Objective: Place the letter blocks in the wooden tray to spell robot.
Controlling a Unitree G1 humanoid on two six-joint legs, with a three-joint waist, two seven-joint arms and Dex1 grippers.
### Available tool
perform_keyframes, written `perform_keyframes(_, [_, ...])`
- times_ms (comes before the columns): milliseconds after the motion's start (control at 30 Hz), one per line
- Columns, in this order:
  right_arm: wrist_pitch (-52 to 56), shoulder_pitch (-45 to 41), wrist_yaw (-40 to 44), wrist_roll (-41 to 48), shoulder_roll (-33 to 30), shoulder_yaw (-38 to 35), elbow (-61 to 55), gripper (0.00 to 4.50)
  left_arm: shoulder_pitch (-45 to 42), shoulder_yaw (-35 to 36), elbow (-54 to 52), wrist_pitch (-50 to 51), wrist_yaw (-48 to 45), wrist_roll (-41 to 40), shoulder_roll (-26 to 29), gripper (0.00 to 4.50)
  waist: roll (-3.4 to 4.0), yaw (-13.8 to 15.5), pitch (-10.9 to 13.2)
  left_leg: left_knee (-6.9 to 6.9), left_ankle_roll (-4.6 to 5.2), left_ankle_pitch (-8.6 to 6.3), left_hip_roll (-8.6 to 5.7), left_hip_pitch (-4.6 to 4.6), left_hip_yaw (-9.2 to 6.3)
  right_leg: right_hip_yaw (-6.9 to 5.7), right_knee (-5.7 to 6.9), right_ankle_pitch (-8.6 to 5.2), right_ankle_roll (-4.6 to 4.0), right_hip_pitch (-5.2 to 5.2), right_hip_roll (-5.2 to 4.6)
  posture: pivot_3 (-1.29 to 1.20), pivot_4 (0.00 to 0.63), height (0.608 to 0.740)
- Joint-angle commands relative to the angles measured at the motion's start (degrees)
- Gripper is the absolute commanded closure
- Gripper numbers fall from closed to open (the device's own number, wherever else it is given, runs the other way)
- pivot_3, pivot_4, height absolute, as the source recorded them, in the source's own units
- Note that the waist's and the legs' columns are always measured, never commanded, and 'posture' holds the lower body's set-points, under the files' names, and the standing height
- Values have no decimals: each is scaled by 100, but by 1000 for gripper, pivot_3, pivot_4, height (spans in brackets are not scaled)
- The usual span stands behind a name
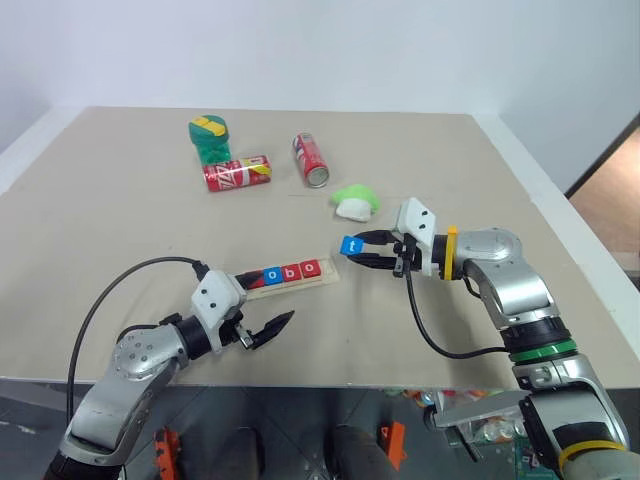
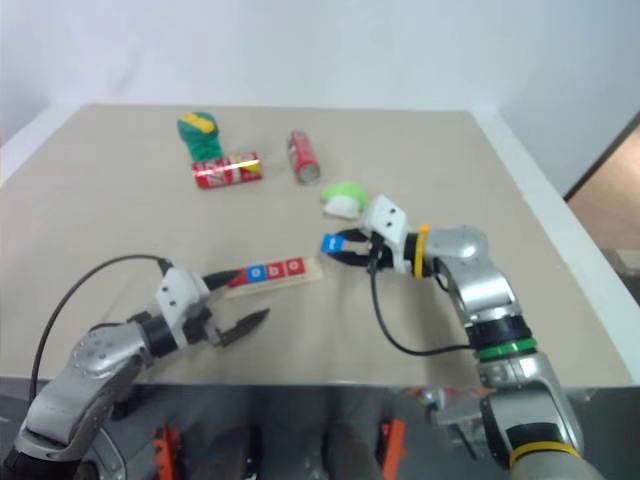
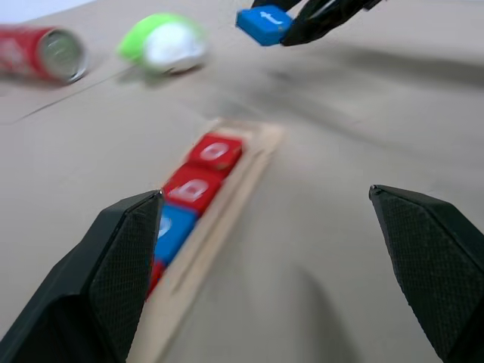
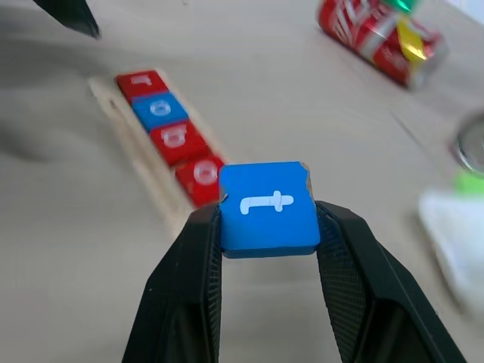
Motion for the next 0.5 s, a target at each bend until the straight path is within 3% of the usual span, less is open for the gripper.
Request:
perform_keyframes(33, [-1148,-739,642,-392,227,311,1378,3302,67,91,-179,-131,170,73,-118,0,2,5,1,-2,-1,-2,-2,-7,0,4,-1,1,3,-2,-2,0,150,740])
perform_keyframes(233, [-2156,-1467,935,-807,530,465,2993,3302,237,239,-411,140,509,-90,-356,0,2,11,1,-2,-14,-23,-5,-16,-3,10,-7,4,-14,-2,-8,0,150,740])
perform_keyframes(500, [-2697,-1795,1160,-1056,707,458,3820,3302,354,229,-552,173,638,-38,-434,0,2,3,1,3,-17,-22,-2,-6,-3,7,-3,11,-23,2,-4,0,150,740])
